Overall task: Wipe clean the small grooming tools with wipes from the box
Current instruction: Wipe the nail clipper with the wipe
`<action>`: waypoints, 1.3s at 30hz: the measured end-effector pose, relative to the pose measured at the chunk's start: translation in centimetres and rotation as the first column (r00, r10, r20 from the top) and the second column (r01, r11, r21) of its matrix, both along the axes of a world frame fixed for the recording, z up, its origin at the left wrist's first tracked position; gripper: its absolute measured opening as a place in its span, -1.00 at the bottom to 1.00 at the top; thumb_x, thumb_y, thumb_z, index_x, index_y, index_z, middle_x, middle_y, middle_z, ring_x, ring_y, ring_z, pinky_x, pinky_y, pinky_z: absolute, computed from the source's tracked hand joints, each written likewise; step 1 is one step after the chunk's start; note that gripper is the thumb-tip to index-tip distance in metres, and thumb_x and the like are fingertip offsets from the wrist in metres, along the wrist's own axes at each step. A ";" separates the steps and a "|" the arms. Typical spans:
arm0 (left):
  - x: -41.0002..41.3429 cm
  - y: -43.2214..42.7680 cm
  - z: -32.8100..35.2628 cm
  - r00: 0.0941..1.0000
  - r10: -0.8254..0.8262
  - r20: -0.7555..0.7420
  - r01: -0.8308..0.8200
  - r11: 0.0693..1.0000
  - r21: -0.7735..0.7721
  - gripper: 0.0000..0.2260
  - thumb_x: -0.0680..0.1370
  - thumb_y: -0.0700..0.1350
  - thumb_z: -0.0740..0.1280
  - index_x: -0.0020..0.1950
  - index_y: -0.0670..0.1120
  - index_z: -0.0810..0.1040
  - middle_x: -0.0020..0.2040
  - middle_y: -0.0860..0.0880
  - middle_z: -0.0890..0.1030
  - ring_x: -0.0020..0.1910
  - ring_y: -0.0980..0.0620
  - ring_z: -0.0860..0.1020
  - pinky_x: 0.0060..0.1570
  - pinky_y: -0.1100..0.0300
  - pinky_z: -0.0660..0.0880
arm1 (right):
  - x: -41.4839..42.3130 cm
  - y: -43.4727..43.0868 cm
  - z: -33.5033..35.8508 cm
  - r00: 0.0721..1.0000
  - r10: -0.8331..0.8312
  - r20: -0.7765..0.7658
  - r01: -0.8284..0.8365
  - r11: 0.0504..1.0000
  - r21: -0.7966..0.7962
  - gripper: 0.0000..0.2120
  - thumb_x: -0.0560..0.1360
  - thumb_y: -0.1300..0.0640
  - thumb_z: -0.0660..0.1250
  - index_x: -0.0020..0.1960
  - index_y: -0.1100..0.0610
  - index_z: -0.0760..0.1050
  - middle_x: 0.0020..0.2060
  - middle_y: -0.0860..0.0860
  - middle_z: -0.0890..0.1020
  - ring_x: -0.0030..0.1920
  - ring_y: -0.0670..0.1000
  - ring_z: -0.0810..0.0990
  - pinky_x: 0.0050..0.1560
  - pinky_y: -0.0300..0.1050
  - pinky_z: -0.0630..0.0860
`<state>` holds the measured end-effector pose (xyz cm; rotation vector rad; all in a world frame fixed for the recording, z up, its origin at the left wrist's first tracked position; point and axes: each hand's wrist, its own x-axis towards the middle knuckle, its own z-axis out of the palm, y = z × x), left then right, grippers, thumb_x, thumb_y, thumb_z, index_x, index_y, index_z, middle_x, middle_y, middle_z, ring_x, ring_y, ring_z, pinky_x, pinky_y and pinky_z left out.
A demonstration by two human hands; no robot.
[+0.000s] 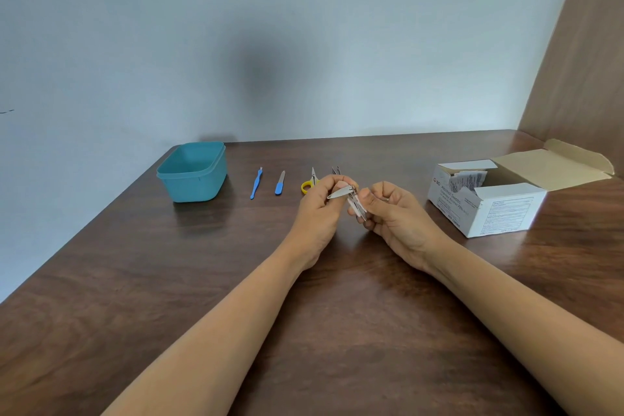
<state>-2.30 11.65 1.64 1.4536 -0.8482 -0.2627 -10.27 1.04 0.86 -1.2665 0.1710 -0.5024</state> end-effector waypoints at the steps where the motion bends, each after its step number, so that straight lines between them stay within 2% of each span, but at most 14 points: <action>1: 0.1 0.0 0.0 1.000 0.010 -0.018 -0.010 1.000 -0.003 -0.81 0.59 -0.31 0.16 -0.02 -0.10 0.53 -0.16 0.06 0.54 -0.27 0.35 0.46 -0.23 0.52 0.37 | 0.0 0.0 0.0 1.000 0.003 -0.008 -0.003 1.000 -0.014 -0.75 0.53 0.21 0.29 -0.25 0.09 0.27 -0.34 0.10 0.65 -0.41 -0.09 0.51 -0.35 -0.31 0.40; 3: 0.2 0.0 0.0 0.999 0.026 -0.044 -0.026 1.000 -0.008 -0.83 0.60 -0.29 0.16 0.01 -0.13 0.53 -0.14 0.05 0.53 -0.29 0.37 0.44 -0.25 0.53 0.37 | 0.0 0.0 0.1 1.000 0.002 -0.008 -0.002 1.000 -0.013 -0.74 0.50 0.27 0.31 -0.24 0.08 0.28 -0.31 0.15 0.64 -0.41 -0.08 0.52 -0.35 -0.31 0.40; 5: 0.3 -0.1 0.0 0.999 0.029 -0.046 -0.029 1.000 -0.011 -0.84 0.60 -0.28 0.17 0.02 -0.14 0.54 -0.13 0.05 0.52 -0.29 0.38 0.44 -0.24 0.53 0.37 | 0.0 0.1 0.1 1.000 -0.005 -0.003 0.005 1.000 0.004 -0.72 0.40 0.28 0.40 -0.22 0.07 0.28 -0.28 0.19 0.59 -0.37 -0.05 0.50 -0.35 -0.30 0.39; 7: 0.2 -0.1 0.0 0.999 0.027 -0.019 -0.027 1.000 -0.005 -0.84 0.60 -0.29 0.17 0.01 -0.13 0.53 -0.14 0.07 0.52 -0.28 0.39 0.43 -0.24 0.53 0.37 | 0.1 0.1 0.1 1.000 -0.016 0.001 0.016 0.999 0.028 -0.68 0.28 0.22 0.46 -0.23 0.06 0.29 -0.30 0.17 0.56 -0.34 -0.02 0.46 -0.35 -0.30 0.39; 9: 0.1 0.0 0.0 1.000 0.010 0.015 -0.010 1.000 0.002 -0.85 0.60 -0.29 0.17 0.00 -0.13 0.52 -0.17 0.08 0.51 -0.29 0.38 0.43 -0.25 0.53 0.35 | 0.1 0.0 0.0 0.999 -0.037 0.021 0.035 0.997 0.072 -0.67 0.24 0.19 0.47 -0.24 0.06 0.29 -0.36 0.10 0.58 -0.31 0.00 0.45 -0.36 -0.30 0.39; 12: -0.3 0.0 0.1 0.997 -0.033 0.066 0.032 0.999 0.015 -0.88 0.61 -0.28 0.19 0.00 -0.15 0.51 -0.20 0.08 0.51 -0.29 0.38 0.46 -0.22 0.54 0.36 | 0.0 -0.1 0.0 0.996 -0.064 0.061 0.055 0.988 0.143 -0.69 0.27 0.16 0.45 -0.25 0.07 0.28 -0.42 0.02 0.59 -0.29 0.01 0.44 -0.36 -0.29 0.38; 15: -0.5 0.1 0.1 0.997 -0.042 0.070 0.042 0.999 0.006 -0.87 0.60 -0.31 0.19 0.01 -0.16 0.51 -0.21 0.07 0.52 -0.27 0.40 0.47 -0.21 0.54 0.37 | 0.1 -0.1 0.0 0.996 -0.065 0.067 0.056 0.989 0.136 -0.70 0.29 0.12 0.44 -0.28 0.07 0.28 -0.38 0.03 0.59 -0.28 0.00 0.44 -0.36 -0.29 0.38; 17: -0.4 0.1 0.1 0.998 -0.026 0.056 0.025 1.000 0.004 -0.86 0.60 -0.31 0.18 0.00 -0.16 0.51 -0.24 0.08 0.50 -0.32 0.39 0.46 -0.27 0.54 0.35 | 0.2 -0.1 0.0 0.998 -0.044 0.053 0.040 0.995 0.089 -0.71 0.29 0.11 0.44 -0.28 0.07 0.29 -0.32 0.09 0.57 -0.28 0.01 0.43 -0.36 -0.30 0.39; 20: 0.1 -0.1 -0.1 1.000 0.005 -0.001 -0.005 1.000 -0.008 -0.83 0.59 -0.31 0.17 -0.02 -0.13 0.53 -0.20 0.08 0.52 -0.30 0.36 0.45 -0.24 0.50 0.36 | 0.1 -0.1 -0.1 1.000 -0.003 0.008 0.003 1.000 -0.025 -0.74 0.34 0.14 0.42 -0.25 0.07 0.30 -0.22 0.21 0.52 -0.35 -0.04 0.46 -0.35 -0.29 0.38; 24: 0.5 -0.2 -0.1 0.997 0.019 -0.079 -0.022 0.999 -0.027 -0.84 0.60 -0.29 0.17 0.01 -0.16 0.54 -0.15 0.07 0.53 -0.31 0.39 0.45 -0.27 0.54 0.36 | 0.0 0.0 -0.1 1.000 0.011 -0.005 -0.011 0.995 -0.098 -0.74 0.37 0.22 0.41 -0.21 0.07 0.30 -0.28 0.21 0.54 -0.39 -0.06 0.48 -0.33 -0.26 0.36; 29: 0.0 -0.2 -0.2 0.999 -0.017 0.041 0.017 1.000 0.001 -0.86 0.62 -0.26 0.18 -0.02 -0.12 0.52 -0.18 0.09 0.52 -0.27 0.39 0.45 -0.21 0.53 0.36 | -0.2 0.2 0.1 0.995 -0.079 0.062 0.078 0.997 0.007 -0.69 0.30 0.17 0.43 -0.23 0.06 0.26 -0.39 0.10 0.56 -0.37 -0.03 0.45 -0.40 -0.30 0.35; 33: -0.1 -0.2 -0.3 0.997 -0.035 0.074 0.035 0.999 0.002 -0.91 0.61 -0.24 0.22 0.00 -0.13 0.52 -0.17 0.09 0.54 -0.22 0.39 0.48 -0.16 0.52 0.39 | -0.1 0.1 0.1 0.992 -0.102 0.074 0.100 0.995 0.031 -0.71 0.44 0.20 0.37 -0.23 0.06 0.23 -0.44 -0.02 0.58 -0.32 -0.02 0.43 -0.34 -0.24 0.29; 36: 0.1 -0.2 -0.4 0.998 -0.012 0.055 0.011 1.000 0.020 -0.90 0.60 -0.22 0.24 0.03 -0.09 0.54 -0.18 0.15 0.55 -0.24 0.36 0.47 -0.21 0.50 0.38 | 0.1 0.2 0.1 0.992 -0.119 0.051 0.118 0.993 0.024 -0.71 0.52 0.23 0.31 -0.24 0.06 0.23 -0.40 0.01 0.56 -0.33 -0.06 0.46 -0.34 -0.24 0.32; 39: 0.0 -0.3 -0.5 0.999 0.033 -0.015 -0.032 0.997 0.070 -0.88 0.62 -0.15 0.21 -0.01 -0.04 0.53 -0.18 0.16 0.56 -0.26 0.28 0.46 -0.23 0.42 0.41 | 0.2 0.0 0.2 0.982 -0.177 0.063 0.169 0.979 0.112 -0.69 0.53 0.25 0.29 -0.26 0.04 0.22 -0.36 0.04 0.49 -0.35 -0.04 0.40 -0.37 -0.28 0.34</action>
